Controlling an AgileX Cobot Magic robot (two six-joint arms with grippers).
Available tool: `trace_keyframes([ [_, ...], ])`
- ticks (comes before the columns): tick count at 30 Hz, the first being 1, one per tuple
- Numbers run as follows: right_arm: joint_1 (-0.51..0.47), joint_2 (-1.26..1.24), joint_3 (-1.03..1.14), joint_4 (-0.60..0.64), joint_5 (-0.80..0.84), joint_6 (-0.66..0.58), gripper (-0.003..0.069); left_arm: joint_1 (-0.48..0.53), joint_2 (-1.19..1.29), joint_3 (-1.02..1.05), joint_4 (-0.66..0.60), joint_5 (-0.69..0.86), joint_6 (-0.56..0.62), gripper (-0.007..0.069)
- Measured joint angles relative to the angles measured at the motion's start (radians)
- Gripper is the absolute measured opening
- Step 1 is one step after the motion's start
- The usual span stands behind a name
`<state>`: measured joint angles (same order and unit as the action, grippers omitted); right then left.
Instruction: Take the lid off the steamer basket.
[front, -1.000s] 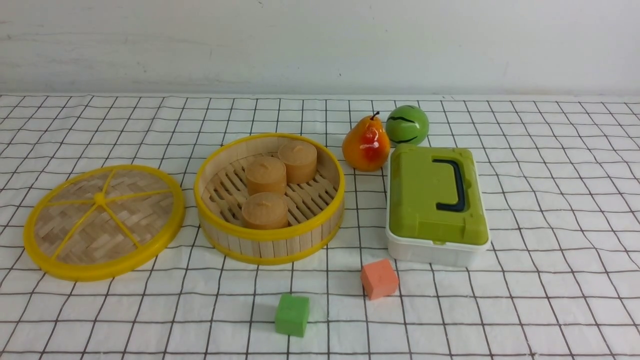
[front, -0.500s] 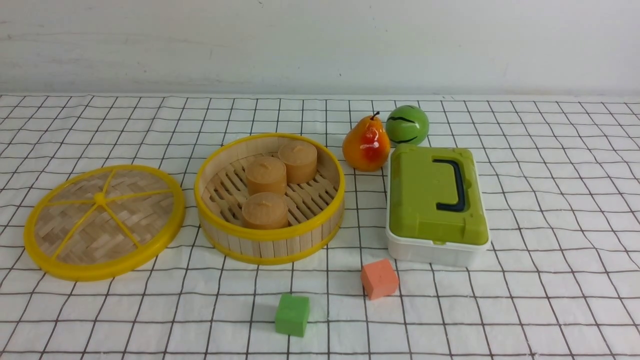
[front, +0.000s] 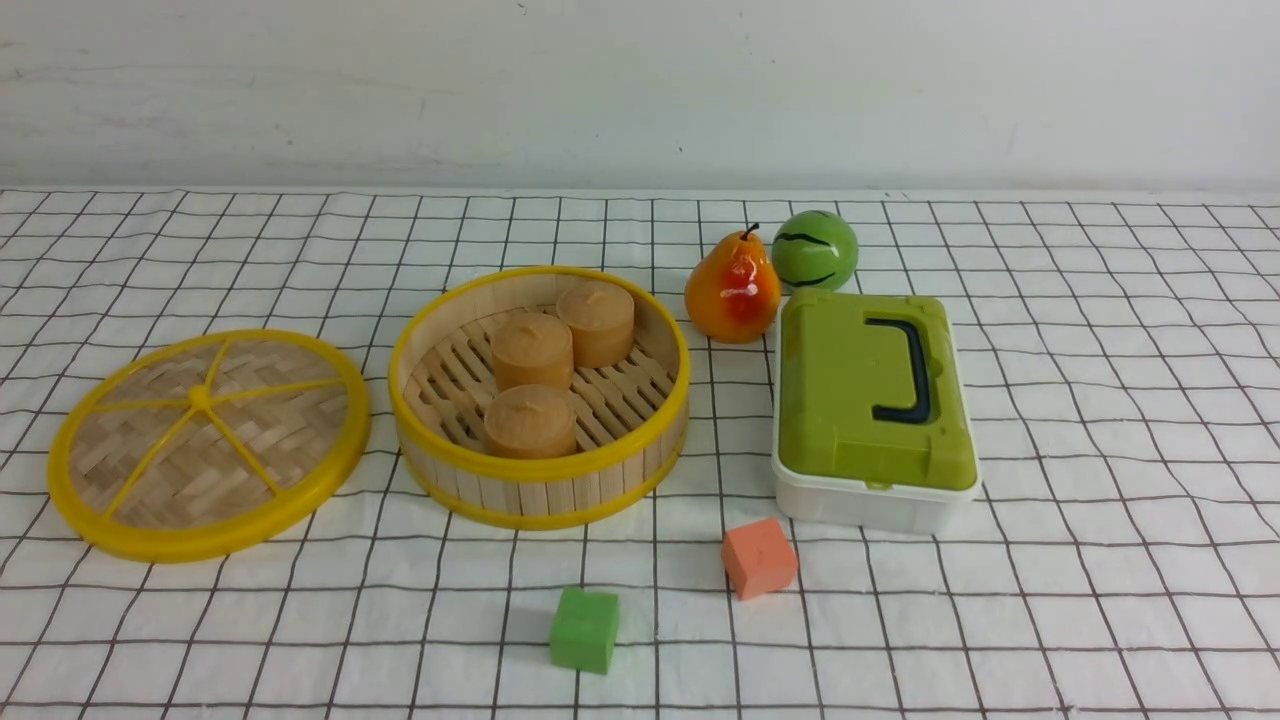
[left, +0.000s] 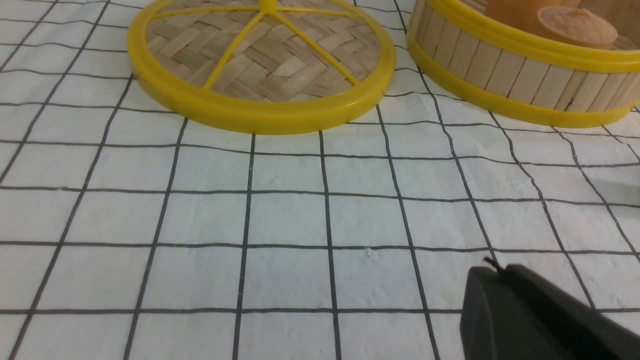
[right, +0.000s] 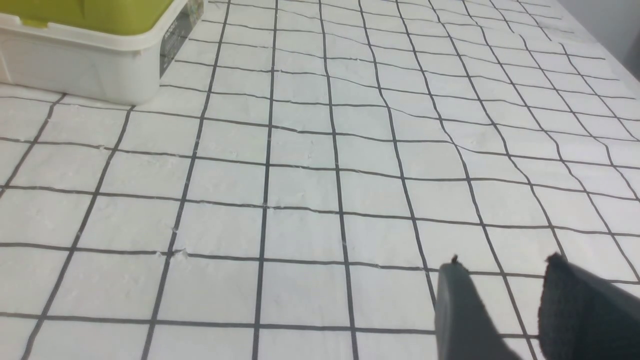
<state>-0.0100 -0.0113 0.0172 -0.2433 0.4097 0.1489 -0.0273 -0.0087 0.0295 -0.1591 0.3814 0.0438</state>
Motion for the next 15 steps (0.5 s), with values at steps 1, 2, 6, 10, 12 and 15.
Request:
trace_keyframes([
  [1, 0.0, 0.0, 0.0, 0.0, 0.0, 0.0, 0.024, 0.0, 0.0, 0.0, 0.0, 0.0, 0.0, 0.0009],
  [2, 0.0, 0.0, 0.0, 0.0, 0.0, 0.0, 0.024, 0.0, 0.0, 0.0, 0.0, 0.0, 0.0, 0.0011],
  [6, 0.0, 0.0, 0.0, 0.0, 0.0, 0.0, 0.024, 0.0, 0.0, 0.0, 0.0, 0.0, 0.0, 0.0015],
  [10, 0.0, 0.0, 0.0, 0.0, 0.0, 0.0, 0.024, 0.0, 0.0, 0.0, 0.0, 0.0, 0.0, 0.0019],
  [12, 0.0, 0.0, 0.0, 0.0, 0.0, 0.0, 0.024, 0.0, 0.0, 0.0, 0.0, 0.0, 0.0, 0.002],
  [15, 0.0, 0.0, 0.0, 0.0, 0.0, 0.0, 0.024, 0.0, 0.0, 0.0, 0.0, 0.0, 0.0, 0.002],
])
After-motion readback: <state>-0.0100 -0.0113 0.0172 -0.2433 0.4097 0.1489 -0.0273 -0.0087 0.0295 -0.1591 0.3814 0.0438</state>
